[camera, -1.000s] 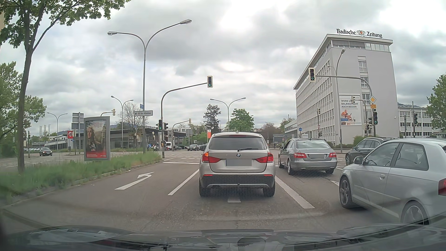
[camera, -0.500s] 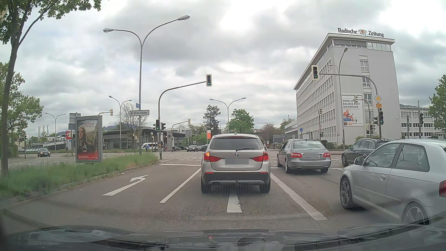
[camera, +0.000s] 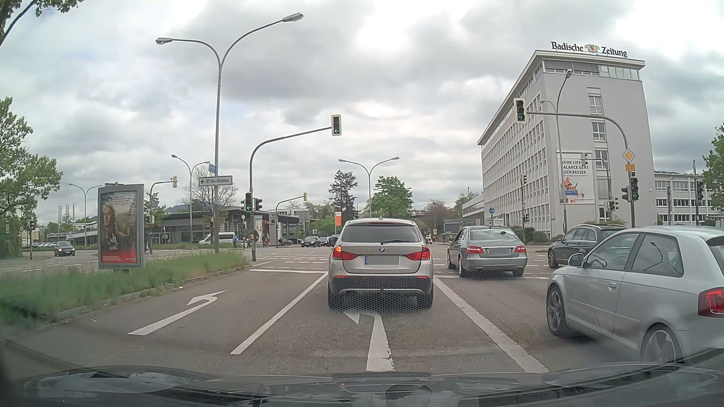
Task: Follow the waypoints while adhering to traffic rules and regulations
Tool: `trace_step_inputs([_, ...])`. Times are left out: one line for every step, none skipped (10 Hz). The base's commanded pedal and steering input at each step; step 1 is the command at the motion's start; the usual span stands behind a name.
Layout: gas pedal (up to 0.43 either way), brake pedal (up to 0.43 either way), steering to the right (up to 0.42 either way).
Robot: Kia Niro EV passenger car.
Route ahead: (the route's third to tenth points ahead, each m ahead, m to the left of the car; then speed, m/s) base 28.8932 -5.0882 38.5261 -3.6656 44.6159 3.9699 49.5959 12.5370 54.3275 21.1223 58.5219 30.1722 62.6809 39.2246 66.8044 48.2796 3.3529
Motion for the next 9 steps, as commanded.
trace_step_inputs([0.331,0.000,0.003])
trace_step_inputs([0.331,0.000,0.003])
trace_step_inputs([0.331,0.000,0.003])
trace_step_inputs([0.331,0.000,0.003])
trace_step_inputs([0.319,0.000,0.003])
trace_step_inputs([0.311,0.000,0.003])
trace_step_inputs([0.280,0.000,0.003])
trace_step_inputs([0.280,0.000,0.003])
trace_step_inputs([0.280,0.000,0.003])
